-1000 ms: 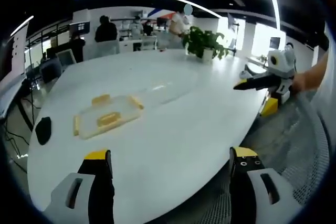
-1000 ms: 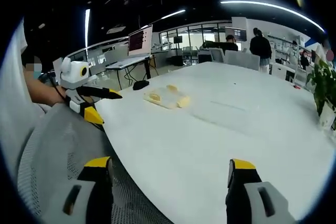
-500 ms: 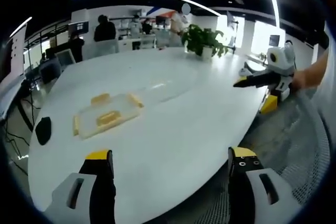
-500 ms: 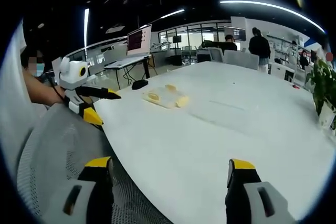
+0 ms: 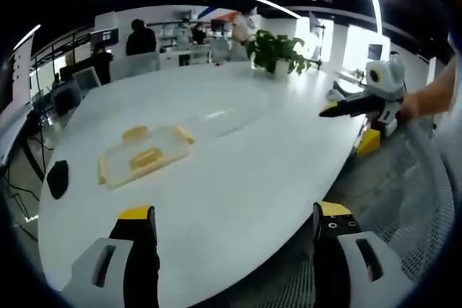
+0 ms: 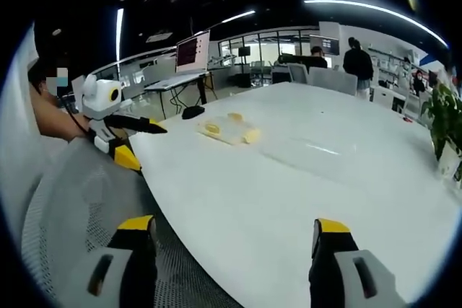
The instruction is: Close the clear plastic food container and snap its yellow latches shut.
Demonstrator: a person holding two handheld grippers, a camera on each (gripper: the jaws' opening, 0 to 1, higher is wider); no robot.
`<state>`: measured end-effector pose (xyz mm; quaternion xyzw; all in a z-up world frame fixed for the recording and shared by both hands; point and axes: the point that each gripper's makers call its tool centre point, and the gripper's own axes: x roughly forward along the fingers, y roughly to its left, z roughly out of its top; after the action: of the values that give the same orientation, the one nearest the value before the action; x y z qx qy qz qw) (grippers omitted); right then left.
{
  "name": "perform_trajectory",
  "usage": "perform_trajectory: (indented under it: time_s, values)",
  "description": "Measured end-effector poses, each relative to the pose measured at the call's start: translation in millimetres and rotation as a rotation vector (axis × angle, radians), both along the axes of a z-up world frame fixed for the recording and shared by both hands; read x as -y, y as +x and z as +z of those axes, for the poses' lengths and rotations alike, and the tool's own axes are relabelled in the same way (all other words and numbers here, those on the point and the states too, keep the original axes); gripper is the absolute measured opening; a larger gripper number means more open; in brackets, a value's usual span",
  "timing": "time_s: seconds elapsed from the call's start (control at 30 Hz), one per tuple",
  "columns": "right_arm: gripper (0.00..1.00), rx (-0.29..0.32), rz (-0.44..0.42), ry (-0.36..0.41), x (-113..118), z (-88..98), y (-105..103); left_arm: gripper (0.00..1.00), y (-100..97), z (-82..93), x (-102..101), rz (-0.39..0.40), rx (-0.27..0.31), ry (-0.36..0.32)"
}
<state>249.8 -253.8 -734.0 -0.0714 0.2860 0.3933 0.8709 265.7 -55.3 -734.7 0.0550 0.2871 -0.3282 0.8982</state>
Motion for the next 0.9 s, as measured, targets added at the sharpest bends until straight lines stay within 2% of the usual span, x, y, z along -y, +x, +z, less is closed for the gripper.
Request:
perform_trajectory:
  time_s: [0.33, 0.73, 0.9]
  values:
    - [0.87, 0.005, -0.007, 0.005, 1.0, 1.1, 1.3, 0.87, -1.5, -1.5, 1.2, -0.012, -0.001, 0.015]
    - [0.86, -0.017, -0.006, 0.009, 0.9, -1.0, 0.1, 0.87, -3.0, -4.9, 2.9, -0.023, -0.018, 0.02]
    - [0.86, -0.033, -0.013, 0.009, 1.8, -2.7, -0.1, 0.86, -1.5, -3.3, 1.8, -0.015, -0.005, 0.022]
